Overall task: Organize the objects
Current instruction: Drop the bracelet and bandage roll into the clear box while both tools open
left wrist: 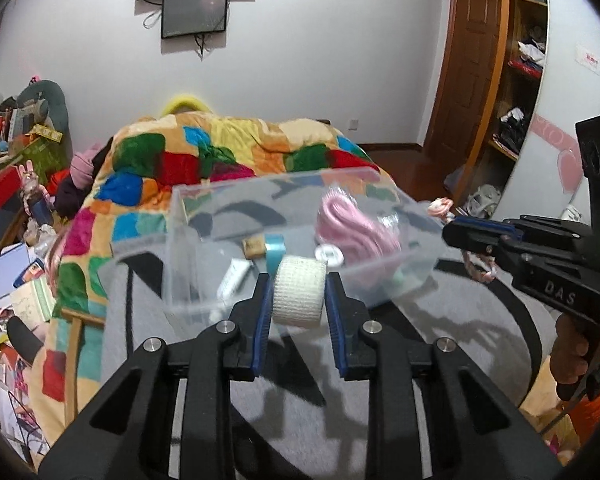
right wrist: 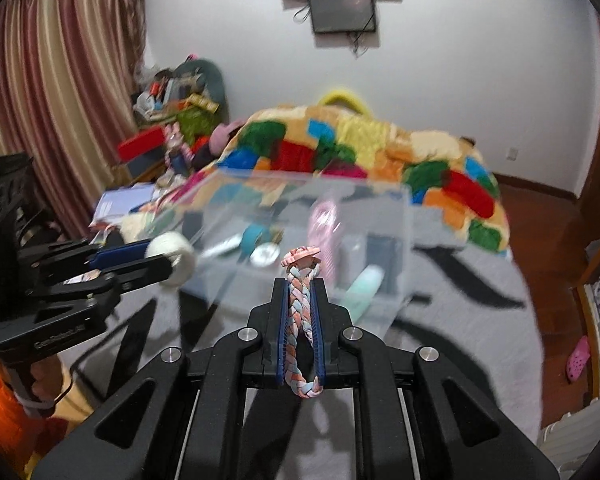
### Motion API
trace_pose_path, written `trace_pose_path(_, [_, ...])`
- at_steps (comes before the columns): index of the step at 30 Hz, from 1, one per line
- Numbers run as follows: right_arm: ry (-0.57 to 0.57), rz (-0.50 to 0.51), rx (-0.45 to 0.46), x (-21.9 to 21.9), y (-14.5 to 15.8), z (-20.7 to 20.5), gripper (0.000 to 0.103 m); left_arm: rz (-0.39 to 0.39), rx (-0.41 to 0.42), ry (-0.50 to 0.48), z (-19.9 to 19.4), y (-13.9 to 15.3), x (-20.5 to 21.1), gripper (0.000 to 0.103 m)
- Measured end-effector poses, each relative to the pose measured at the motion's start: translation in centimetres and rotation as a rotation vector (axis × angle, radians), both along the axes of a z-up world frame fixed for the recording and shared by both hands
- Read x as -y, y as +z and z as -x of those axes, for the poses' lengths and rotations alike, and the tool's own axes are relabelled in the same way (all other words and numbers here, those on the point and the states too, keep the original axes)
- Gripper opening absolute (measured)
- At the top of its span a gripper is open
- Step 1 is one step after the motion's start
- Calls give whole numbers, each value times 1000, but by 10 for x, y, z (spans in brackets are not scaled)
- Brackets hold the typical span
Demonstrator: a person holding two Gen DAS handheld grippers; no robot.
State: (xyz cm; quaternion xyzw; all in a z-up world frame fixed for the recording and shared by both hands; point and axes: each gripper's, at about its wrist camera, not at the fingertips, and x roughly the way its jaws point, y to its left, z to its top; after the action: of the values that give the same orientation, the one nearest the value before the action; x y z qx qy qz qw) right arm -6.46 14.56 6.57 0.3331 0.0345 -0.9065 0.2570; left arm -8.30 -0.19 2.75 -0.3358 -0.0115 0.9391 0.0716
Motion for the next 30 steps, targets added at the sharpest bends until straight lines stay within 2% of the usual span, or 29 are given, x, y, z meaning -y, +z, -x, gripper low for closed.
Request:
trace_pose_path(5, [-49,-34,-25,-1,5,29,10,-40,16,34,27,3,14,24])
trace_pose_path(10, [-74,-65,32,3,-13,61,10,-49,58,50,46,-10,22,24])
trace_pose_path(14, [-53,-74,83,4,-27,73,12,-68,82,34,50,-22,23,24])
trace_pose_path(19, [-44,-75,84,0,-28,68,24,-57,78,19,47,-24,18,24])
trace_pose_path(30, [-10,-3,41,-2,-6,40,26,-30,-10,33,16,-3,14,27])
